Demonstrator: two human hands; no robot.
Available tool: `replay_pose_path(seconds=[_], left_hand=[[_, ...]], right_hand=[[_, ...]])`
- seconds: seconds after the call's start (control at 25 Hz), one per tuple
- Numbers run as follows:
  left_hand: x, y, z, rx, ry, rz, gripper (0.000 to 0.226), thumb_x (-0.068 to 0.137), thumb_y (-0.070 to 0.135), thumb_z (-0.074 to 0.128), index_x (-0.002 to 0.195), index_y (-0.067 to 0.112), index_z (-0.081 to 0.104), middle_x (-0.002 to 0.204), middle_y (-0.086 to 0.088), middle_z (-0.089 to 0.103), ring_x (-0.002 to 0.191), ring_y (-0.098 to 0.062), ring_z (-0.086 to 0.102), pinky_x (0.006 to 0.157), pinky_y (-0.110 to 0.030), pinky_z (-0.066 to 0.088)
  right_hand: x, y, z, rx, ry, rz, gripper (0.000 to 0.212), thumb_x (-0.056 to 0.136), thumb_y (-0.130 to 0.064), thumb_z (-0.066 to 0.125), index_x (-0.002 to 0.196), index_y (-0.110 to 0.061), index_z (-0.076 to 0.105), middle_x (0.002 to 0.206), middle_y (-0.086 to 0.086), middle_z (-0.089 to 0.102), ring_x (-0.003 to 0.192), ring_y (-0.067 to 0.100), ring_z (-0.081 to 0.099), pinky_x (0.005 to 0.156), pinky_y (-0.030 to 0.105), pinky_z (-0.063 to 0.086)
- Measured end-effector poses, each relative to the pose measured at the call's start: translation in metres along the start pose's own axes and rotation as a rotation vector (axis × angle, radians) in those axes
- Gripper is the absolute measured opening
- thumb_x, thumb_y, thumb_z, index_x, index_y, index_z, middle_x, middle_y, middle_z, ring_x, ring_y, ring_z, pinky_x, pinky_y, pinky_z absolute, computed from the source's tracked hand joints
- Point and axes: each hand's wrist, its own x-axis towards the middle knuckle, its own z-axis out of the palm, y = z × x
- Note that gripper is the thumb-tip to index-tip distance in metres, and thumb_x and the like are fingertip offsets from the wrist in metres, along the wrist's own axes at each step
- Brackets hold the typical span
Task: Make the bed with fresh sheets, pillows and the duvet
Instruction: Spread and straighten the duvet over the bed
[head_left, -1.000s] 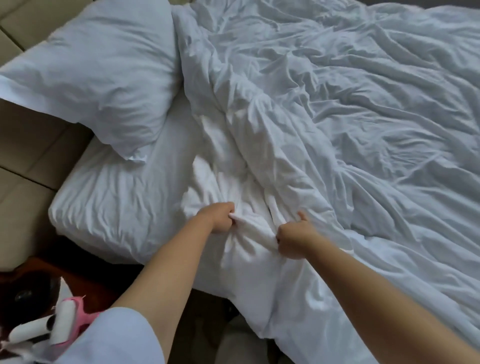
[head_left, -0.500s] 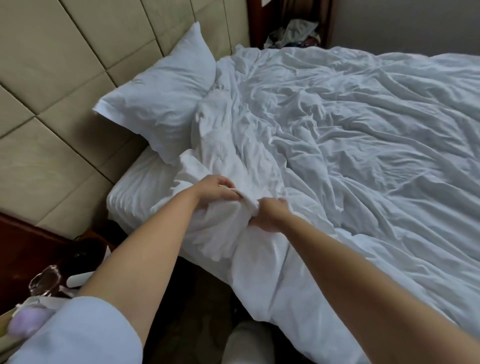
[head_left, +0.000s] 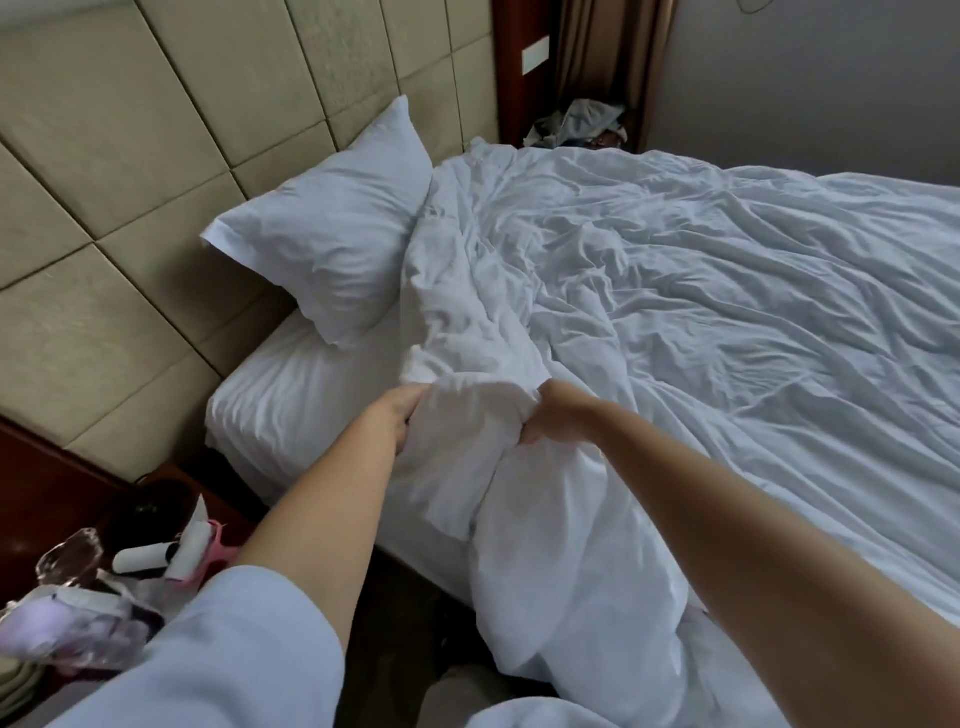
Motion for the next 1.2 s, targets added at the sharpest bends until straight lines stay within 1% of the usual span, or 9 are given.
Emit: replay_pose_path(seconds=[0.12,0.2,0.28,0.48,0.56,0.68,0.88,1.08,1.2], left_hand=[[0.0,0.026,0.014,0.312,0.282,0.324,0.022,0.074,-0.002,0.064,0.096,-0.004,0.062,0.08,-0.014,0.061,0.07,-0.026,0.062,0.062,-0.03,0.047],[-0.018,0.043,0.015,0.721,0.447,0.457,0.028,0.084,0.01,0.057,0.111,0.004,0.058,0.105,-0.011,0.06,0.098,-0.03,0.06,0.079,-0.031,0.046],[-0.035,0.049,0.01,1.158,0.581,0.525,0.024,0.091,0.017,0.045,0.113,0.014,0.056,0.115,-0.007,0.058,0.107,-0.03,0.056,0.093,-0.035,0.04],[-0.043,0.039,-0.028,1.894,0.806,0.732,0.024,0.085,0.001,0.051,0.101,0.014,0.063,0.09,0.001,0.063,0.079,-0.021,0.062,0.115,-0.049,0.014],[-0.038,0.039,-0.045,2.059,0.838,0.953,0.021,0.069,-0.001,0.071,0.085,0.013,0.069,0.07,0.001,0.059,0.059,-0.019,0.059,0.111,-0.058,0.022],[-0.027,0.045,-0.072,2.128,0.731,1.302,0.029,0.039,-0.013,0.078,0.05,0.01,0.063,0.046,-0.001,0.046,0.044,-0.02,0.049,0.093,-0.062,0.045],[-0.003,0.074,-0.117,2.07,0.606,1.677,0.028,0.044,-0.015,0.066,0.048,0.011,0.056,0.042,-0.001,0.043,0.048,-0.022,0.048,0.097,-0.058,0.044],[0.013,0.127,-0.195,1.867,0.697,1.909,0.032,0.062,-0.008,0.038,0.046,0.014,0.055,0.041,0.003,0.044,0.042,-0.019,0.044,0.086,-0.061,0.048],[0.023,0.149,-0.241,1.75,0.682,1.962,0.022,0.055,-0.005,0.045,0.048,0.012,0.055,0.04,0.002,0.044,0.041,-0.02,0.044,0.082,-0.062,0.05]], right_hand=[[-0.005,-0.003,0.005,-0.133,-0.124,-0.023,0.06,0.081,-0.03,0.072,0.13,-0.003,0.049,0.127,0.012,0.056,0.1,0.023,0.054,0.079,0.025,0.041],[-0.002,-0.012,0.008,0.006,-0.218,-0.055,0.078,0.083,-0.029,0.071,0.147,-0.012,0.031,0.146,0.008,0.041,0.128,0.023,0.044,0.101,0.027,0.038],[0.007,-0.025,0.005,0.002,-0.129,-0.123,0.084,0.085,-0.034,0.068,0.151,-0.021,0.018,0.151,0.005,0.032,0.138,0.026,0.032,0.111,0.037,0.029],[0.027,-0.051,0.002,-0.331,0.267,-0.295,0.076,0.088,-0.029,0.058,0.15,-0.023,0.014,0.151,0.01,0.027,0.139,0.03,0.023,0.113,0.044,0.02],[0.036,-0.062,0.009,-0.335,0.286,-0.331,0.084,0.087,-0.027,0.059,0.152,-0.025,0.005,0.152,0.01,0.023,0.14,0.029,0.02,0.114,0.043,0.019],[0.054,-0.088,0.021,-0.382,0.264,-0.345,0.09,0.089,-0.029,0.058,0.152,-0.029,-0.006,0.144,0.011,0.035,0.136,0.03,0.027,0.112,0.041,0.023],[0.099,-0.15,0.026,-0.273,0.119,-0.218,0.084,0.095,-0.015,0.046,0.15,-0.032,-0.016,0.112,0.014,0.059,0.089,0.024,0.056,0.078,0.031,0.043],[0.145,-0.236,0.02,-0.13,0.071,-0.251,0.093,0.091,-0.017,0.058,0.15,-0.028,-0.013,0.125,0.022,0.056,0.109,0.034,0.057,0.093,0.035,0.043],[0.172,-0.286,0.019,-0.177,0.063,-0.269,0.071,0.09,-0.024,0.061,0.149,-0.025,0.021,0.131,0.013,0.054,0.116,0.03,0.052,0.092,0.034,0.039]])
